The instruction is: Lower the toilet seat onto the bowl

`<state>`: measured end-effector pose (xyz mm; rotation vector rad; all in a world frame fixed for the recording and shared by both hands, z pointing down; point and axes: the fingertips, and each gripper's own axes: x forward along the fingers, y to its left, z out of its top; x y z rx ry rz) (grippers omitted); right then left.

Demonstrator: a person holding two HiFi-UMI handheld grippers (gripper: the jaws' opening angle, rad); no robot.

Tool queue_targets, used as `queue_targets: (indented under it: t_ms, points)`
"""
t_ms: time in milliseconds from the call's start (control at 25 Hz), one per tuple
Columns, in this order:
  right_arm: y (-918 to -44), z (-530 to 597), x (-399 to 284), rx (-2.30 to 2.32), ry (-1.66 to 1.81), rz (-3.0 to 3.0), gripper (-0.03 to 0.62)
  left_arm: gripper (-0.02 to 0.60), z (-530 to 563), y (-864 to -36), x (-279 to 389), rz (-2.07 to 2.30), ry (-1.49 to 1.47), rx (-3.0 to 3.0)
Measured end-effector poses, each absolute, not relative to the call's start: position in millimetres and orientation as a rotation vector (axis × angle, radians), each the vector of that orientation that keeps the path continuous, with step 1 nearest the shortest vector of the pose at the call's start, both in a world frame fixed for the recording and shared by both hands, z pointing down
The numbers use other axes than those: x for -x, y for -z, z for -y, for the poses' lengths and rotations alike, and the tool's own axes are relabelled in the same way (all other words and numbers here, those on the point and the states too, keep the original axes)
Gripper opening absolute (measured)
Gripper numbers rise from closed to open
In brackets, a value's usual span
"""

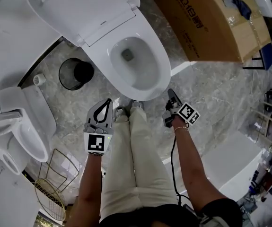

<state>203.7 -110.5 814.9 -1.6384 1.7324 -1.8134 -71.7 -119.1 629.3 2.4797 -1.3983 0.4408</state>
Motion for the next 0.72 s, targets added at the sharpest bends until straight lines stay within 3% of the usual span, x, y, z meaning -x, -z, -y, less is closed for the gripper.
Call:
queue_targets:
  t_ms: [120,720]
  points:
    - [-767.4,122.9,-196.9,1.645,1.729,-1.912,0.006,0.005,116.7,-616.6,85.5,1.418,-0.522,-2.435]
    - [-504.4,158.5,-134.7,1.593,1.044,-2.565,0.006,0.005,119.8,-471.2,132.8,1.589,-0.539,-2.394]
